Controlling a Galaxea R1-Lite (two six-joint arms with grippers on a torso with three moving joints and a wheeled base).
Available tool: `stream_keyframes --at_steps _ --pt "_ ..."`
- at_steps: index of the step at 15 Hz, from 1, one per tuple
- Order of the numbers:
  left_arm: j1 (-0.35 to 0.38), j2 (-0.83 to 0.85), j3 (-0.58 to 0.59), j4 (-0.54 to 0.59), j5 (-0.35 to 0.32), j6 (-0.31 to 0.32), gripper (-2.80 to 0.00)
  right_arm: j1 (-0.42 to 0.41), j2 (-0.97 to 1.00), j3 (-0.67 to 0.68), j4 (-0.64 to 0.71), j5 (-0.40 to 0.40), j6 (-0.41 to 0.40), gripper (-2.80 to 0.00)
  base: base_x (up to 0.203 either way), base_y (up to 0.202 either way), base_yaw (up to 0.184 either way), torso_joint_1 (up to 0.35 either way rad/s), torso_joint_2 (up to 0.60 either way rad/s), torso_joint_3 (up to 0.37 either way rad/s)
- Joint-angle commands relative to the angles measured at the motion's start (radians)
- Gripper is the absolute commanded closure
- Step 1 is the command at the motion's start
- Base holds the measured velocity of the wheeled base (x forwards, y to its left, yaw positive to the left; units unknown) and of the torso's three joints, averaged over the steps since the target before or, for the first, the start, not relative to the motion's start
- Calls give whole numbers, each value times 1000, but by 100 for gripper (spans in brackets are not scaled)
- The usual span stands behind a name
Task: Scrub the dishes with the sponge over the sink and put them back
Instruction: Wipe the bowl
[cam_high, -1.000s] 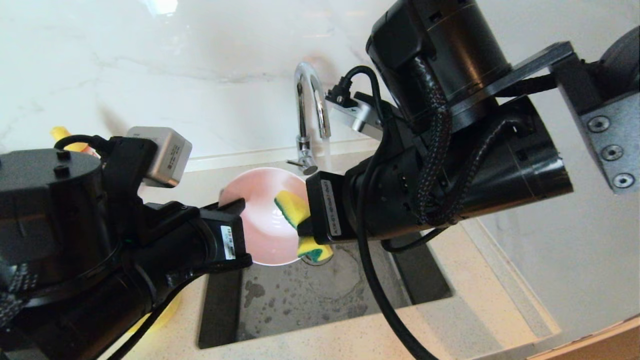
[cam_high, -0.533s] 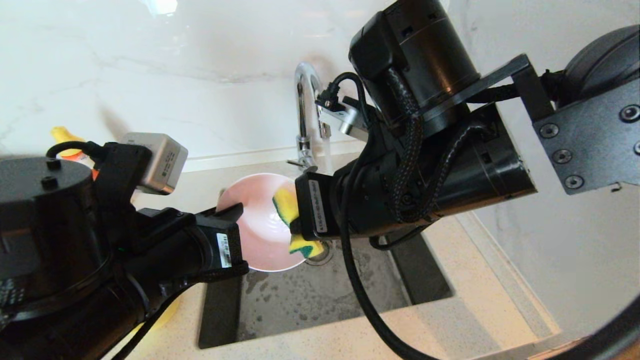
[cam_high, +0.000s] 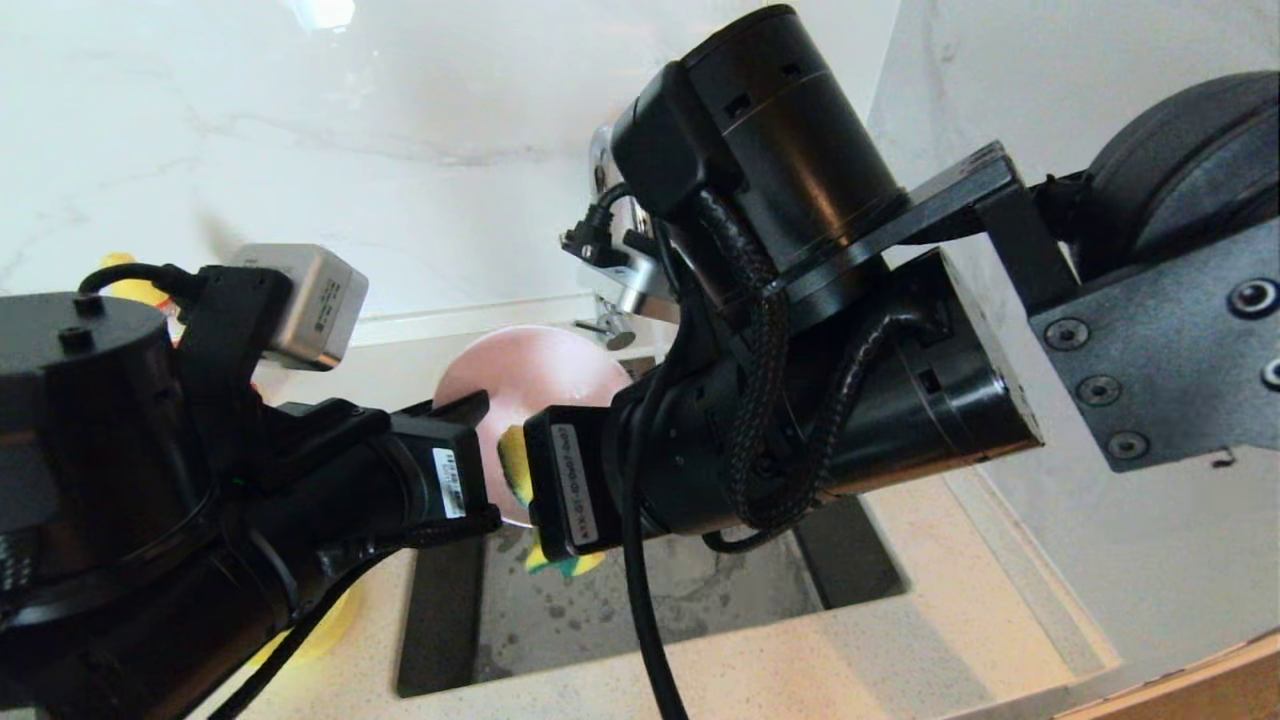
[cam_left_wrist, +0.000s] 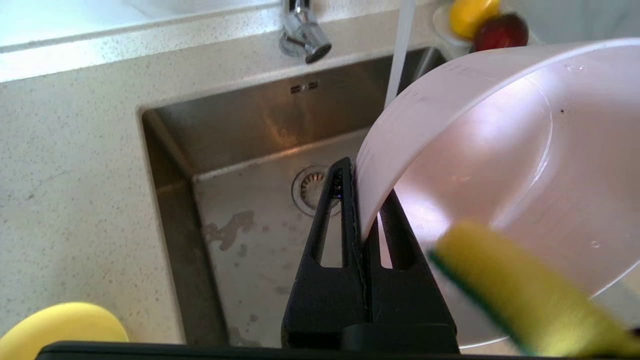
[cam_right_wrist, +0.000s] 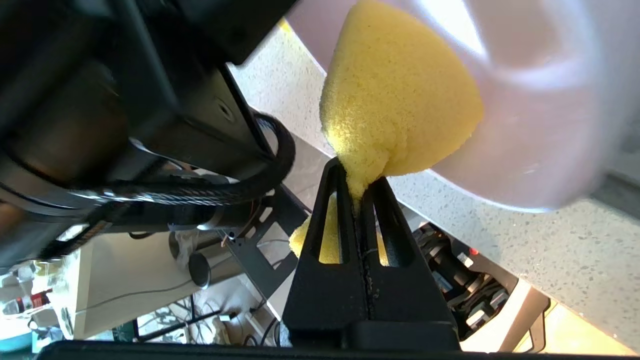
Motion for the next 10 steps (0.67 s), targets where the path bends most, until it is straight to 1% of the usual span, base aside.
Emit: stream_keyframes --at_steps 1,5,6,10 --pt "0 2 -17 -3 3 -1 0 5 11 3 4 1 3 0 0 0 0 0 0 0" --pt "0 2 -10 -3 3 -3 0 9 35 -2 -18 1 2 0 0 0 0 0 0 0" --pt "0 2 -10 -2 3 -12 0 9 35 -2 -30 1 2 0 0 0 0 0 0 0" --pt "0 3 -11 0 3 -13 0 -2 -6 5 -18 -1 5 0 0 0 0 0 0 0"
